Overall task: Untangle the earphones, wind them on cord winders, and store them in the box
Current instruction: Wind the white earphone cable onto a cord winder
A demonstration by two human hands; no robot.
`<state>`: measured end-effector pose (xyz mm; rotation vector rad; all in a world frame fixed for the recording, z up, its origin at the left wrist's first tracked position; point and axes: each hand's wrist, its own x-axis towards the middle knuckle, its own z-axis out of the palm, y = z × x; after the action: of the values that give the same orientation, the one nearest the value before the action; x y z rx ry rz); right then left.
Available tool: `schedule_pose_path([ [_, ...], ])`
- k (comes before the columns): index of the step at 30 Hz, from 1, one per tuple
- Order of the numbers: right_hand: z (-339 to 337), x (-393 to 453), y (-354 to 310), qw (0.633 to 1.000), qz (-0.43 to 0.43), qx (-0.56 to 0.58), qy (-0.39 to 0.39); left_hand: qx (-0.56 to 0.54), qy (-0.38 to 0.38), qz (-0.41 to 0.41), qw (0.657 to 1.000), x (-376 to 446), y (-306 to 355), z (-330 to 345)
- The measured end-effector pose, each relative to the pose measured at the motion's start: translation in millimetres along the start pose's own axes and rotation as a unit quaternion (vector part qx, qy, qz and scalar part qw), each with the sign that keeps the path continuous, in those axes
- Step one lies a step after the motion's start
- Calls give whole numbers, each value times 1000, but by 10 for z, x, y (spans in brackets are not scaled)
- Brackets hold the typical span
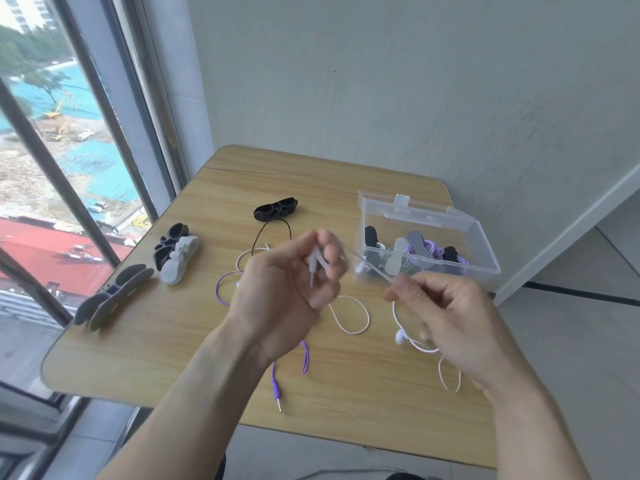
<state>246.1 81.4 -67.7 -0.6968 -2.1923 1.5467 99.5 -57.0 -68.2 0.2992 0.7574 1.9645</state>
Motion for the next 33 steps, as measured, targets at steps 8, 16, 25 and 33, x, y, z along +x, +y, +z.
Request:
schedule_pose_path([
  [8, 230, -35, -5, 979, -25, -75, -186, 447, 39, 88, 889, 37, -56, -176],
  [16, -73, -39, -51, 996, -6, 4, -90, 450, -121, -88, 880, -66, -117, -46],
  [25, 43, 11, 31, 996, 19, -65, -63, 172, -71, -11, 982, -45, -48, -28],
  [33, 243, -21, 38, 960, 17, -174, -217, 220, 79, 99, 967, 22, -54, -100],
])
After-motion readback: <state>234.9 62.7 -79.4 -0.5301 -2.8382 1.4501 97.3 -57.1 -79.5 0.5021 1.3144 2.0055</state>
